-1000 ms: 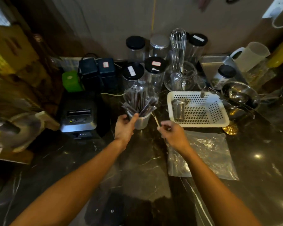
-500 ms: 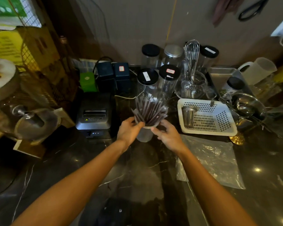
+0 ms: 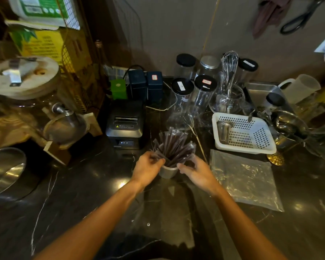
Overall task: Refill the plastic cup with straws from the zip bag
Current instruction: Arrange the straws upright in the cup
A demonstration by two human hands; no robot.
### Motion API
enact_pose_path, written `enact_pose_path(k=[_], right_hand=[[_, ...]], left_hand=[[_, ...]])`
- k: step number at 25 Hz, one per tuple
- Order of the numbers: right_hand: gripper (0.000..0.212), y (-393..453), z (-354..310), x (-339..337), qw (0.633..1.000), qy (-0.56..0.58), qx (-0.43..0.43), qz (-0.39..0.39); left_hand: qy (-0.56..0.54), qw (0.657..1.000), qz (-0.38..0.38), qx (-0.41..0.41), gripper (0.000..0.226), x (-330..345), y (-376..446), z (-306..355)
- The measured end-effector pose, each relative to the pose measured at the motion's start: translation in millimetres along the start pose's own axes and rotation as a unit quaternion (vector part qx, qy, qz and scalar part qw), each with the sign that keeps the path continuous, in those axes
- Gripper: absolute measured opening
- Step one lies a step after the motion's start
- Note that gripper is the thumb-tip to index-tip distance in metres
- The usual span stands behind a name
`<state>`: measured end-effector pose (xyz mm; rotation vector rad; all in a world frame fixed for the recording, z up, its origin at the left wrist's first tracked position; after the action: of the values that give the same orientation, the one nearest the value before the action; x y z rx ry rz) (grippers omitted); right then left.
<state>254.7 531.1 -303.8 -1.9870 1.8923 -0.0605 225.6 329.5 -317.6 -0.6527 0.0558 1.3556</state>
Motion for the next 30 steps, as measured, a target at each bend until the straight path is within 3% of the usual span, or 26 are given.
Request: enact_pose_path(k=[3, 8, 12, 19, 26, 30], right_hand=[[0.018, -1, -3, 0, 0.998, -0.066, -0.017, 0.018], [0.024, 2, -20, -2, 0.97, -0.209, -0.091, 0.083], [0.024, 7, -32, -1, 0.972, -0.192, -0.1, 0.093], [0.038, 25, -52, 4, 0.988, -0.125, -0.094, 0.013], [0.028, 36, -72, 4, 0.986, -0.122, -0.115, -0.019], [0.02, 38, -93, -7, 0.981, -0.152, -0.119, -0.03]], left_hand=[[0.05, 0.999, -0.001, 0.018, 0.025, -9, 0, 2], [0.16, 0.981, 0.003, 0.112, 0.014, -23, 3, 22], [0.216, 0.962, -0.011, 0.168, 0.01, -26, 9, 39], [0.206, 0.955, -0.062, 0.205, 0.008, -26, 30, 64], [0.227, 0.933, -0.12, 0.253, 0.019, -29, 36, 90], [0.288, 0.909, -0.141, 0.266, 0.014, -36, 35, 114]])
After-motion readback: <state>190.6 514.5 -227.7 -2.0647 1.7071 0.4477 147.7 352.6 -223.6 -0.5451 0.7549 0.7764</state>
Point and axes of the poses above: each hand's wrist, its own y-axis towards the middle knuckle, its own x-axis out of the palm, z = x × y, the point moved 6 cm from there along y, towards the middle knuckle, and after that the axes turned 8 degrees about y, right-handed, at the moved point
